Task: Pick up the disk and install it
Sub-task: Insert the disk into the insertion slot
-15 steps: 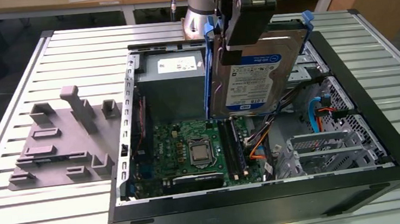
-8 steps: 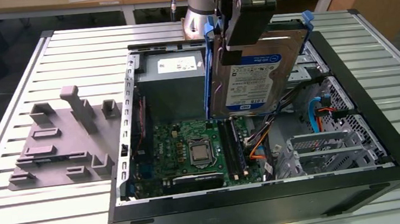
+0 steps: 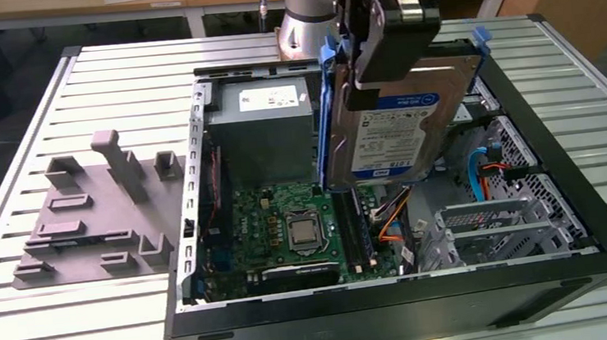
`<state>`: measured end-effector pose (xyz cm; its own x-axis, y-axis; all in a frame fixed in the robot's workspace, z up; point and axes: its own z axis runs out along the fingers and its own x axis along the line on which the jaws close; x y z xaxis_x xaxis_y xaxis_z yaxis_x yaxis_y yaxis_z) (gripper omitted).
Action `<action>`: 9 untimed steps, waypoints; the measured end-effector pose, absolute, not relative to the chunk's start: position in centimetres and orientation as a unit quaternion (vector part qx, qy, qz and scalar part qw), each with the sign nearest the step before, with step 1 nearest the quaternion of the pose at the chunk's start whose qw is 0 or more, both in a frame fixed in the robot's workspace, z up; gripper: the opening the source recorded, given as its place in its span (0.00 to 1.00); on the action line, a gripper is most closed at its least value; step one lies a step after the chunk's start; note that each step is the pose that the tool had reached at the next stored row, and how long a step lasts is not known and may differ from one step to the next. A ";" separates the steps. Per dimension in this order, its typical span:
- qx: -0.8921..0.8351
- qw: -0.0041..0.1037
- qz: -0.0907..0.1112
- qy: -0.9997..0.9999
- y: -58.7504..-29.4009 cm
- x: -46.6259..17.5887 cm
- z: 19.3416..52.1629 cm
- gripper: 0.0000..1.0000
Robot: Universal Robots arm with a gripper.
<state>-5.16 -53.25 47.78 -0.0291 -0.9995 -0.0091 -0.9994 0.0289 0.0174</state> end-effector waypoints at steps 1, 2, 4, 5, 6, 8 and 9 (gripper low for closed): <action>0.697 0.003 -0.009 -0.717 -53.5 -5.1 47.8 0.36; 0.697 0.003 -0.009 -0.717 -53.8 -5.0 47.7 0.36; 0.697 0.003 -0.009 -0.717 -54.2 -4.6 47.7 0.36; 0.697 0.003 -0.009 -0.717 -54.4 -4.4 47.7 0.36; 0.697 0.003 -0.009 -0.717 -54.5 -4.2 47.7 0.36; 0.697 0.003 -0.009 -0.717 -54.8 -3.9 47.6 0.36; 0.697 0.003 -0.009 -0.717 -54.9 -3.9 47.6 0.36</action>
